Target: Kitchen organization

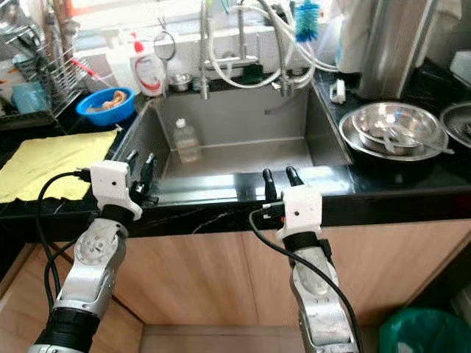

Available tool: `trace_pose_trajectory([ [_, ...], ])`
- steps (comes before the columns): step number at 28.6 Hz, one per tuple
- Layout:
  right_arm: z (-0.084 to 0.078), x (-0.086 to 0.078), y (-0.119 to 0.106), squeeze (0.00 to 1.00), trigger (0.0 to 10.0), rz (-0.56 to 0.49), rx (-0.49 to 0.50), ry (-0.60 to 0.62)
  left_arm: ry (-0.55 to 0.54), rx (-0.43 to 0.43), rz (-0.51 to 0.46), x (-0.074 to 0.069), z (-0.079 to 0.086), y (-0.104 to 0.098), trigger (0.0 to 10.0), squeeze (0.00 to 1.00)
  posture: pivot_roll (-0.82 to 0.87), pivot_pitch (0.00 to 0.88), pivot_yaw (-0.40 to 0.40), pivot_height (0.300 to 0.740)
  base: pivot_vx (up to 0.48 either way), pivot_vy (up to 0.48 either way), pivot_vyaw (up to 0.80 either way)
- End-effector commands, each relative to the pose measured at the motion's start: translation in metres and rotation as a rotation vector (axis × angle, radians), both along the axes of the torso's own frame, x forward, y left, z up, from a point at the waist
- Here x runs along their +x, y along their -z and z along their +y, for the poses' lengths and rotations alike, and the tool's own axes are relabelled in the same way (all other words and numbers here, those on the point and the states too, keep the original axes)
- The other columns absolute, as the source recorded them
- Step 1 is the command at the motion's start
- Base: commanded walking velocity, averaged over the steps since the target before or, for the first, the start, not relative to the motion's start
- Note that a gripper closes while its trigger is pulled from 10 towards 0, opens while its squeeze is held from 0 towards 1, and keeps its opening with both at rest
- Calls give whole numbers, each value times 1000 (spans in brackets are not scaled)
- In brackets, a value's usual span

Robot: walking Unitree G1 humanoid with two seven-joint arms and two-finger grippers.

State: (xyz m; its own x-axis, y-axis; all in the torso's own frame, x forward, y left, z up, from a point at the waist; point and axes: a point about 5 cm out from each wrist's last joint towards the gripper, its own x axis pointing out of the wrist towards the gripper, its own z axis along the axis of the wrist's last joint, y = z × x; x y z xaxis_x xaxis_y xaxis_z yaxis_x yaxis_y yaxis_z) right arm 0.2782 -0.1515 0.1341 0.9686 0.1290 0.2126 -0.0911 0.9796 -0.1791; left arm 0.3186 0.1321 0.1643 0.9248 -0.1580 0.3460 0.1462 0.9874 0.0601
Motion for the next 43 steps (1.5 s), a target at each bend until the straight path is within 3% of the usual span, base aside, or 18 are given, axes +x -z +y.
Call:
trace_pose_trajectory([
  [1,-1,-2,-14,0,10000,-46,-5,-3,-45,-28,9,0,9,5,10000,0,-270,0,122,740,0,0,0],
  [7,-9,-4,-15,0,10000,-37,-38,-7,-50,-38,14,0,4,10,10000,0,-271,0,85,740,0,0,0],
  [13,-16,-5,-17,0,10000,-39,-66,9,-7,-59,-9,4,-12,6,10000,0,-256,0,72,740,0,0,0],
  [21,-32,-7,-18,0,10000,-37,-58,158,-3,-37,-24,14,-7,-1,10000,0,-287,0,115,740,0,0,0],
  [27,-48,-15,-27,0,10000,-73,-87,232,-8,-39,-17,14,-6,2,10000,0,-295,0,127,740,0,0,0],
  [33,-54,-13,-39,0,10000,-106,-93,259,11,-37,-10,13,-11,4,10000,0,-296,0,129,740,0,0,0],
  [34,-63,-14,-43,1000,10000,-117,-74,321,14,-37,-11,13,-12,4,10000,0,-285,0,130,740,0,0,0],
  [38,-71,-12,-45,1000,10000,-117,-72,366,14,-39,-10,14,-12,3,10000,0,-285,0,130,740,0,0,0],
  [41,-91,-7,-45,1000,10000,-72,-44,466,14,-34,-3,15,-10,4,10000,0,-287,0,133,740,0,0,0],
  [43,-93,-6,-44,1000,10000,-65,-28,474,15,-33,-1,15,-9,5,10000,0,-287,0,133,740,0,0,0],
])
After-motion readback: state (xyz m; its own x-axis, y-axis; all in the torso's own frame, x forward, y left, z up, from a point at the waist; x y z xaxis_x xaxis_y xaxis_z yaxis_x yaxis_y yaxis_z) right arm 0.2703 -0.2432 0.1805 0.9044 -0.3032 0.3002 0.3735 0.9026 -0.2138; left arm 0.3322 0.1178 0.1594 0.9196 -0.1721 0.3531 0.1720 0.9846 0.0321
